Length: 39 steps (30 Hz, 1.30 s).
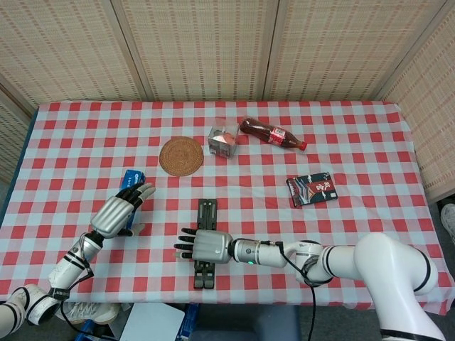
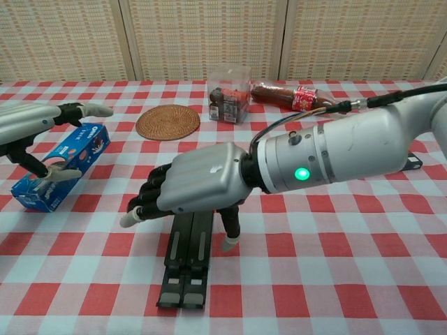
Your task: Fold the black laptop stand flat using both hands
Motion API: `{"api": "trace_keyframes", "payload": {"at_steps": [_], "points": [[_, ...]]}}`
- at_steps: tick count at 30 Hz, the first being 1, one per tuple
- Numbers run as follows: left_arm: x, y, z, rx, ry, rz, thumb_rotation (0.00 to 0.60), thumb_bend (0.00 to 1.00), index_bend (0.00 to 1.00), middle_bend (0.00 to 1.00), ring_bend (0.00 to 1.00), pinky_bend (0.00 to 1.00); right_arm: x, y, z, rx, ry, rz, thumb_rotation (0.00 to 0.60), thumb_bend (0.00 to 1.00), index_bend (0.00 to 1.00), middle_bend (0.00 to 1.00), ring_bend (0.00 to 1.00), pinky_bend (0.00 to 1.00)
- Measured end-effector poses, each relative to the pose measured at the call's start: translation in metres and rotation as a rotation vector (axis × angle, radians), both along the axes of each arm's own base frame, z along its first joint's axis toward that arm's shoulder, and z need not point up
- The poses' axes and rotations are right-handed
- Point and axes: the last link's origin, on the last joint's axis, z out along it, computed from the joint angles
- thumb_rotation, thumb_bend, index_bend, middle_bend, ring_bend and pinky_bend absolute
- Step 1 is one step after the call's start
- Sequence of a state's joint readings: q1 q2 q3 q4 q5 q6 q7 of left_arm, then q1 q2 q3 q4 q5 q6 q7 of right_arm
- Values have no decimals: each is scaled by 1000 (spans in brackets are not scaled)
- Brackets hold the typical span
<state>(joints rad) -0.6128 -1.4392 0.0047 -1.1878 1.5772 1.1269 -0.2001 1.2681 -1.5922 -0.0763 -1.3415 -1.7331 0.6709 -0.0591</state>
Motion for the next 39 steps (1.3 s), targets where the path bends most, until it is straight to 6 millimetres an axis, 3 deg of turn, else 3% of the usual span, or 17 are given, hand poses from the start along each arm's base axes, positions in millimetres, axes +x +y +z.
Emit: {"api": "trace_keyframes", "payload": {"at_steps": [4,7,10,14,19,23,29,39], "points": [[-1,-1,5,6,-3,30,600,272,0,0,0,166,-8,0,24,-50,-69,-55,600,56,0,3,0,0],[-3,-2,12,28,16,47,600,272,0,0,0,167,-20,-2,48,-114,-126,-105,600,127,0,60,0,0],[-5,-6,20,63,26,81,600,272,0,0,0,167,-37,-2,74,-190,-183,-175,600,193,31,155,10,11],[-13,-12,35,120,45,133,600,272,1,0,0,167,-66,1,111,-312,-260,-278,600,235,135,263,103,118],[-26,-25,55,201,60,199,600,272,31,0,0,167,-104,12,151,-468,-342,-414,600,240,191,292,140,155],[-38,-40,71,250,48,256,600,272,73,0,0,167,-147,31,184,-609,-395,-556,600,239,193,287,140,155],[-54,-68,93,331,44,320,600,272,76,0,0,166,-198,66,219,-756,-415,-696,600,209,193,211,128,155],[-67,-118,118,434,20,395,600,272,74,0,0,167,-255,129,254,-889,-458,-910,600,186,193,155,57,108]]}}
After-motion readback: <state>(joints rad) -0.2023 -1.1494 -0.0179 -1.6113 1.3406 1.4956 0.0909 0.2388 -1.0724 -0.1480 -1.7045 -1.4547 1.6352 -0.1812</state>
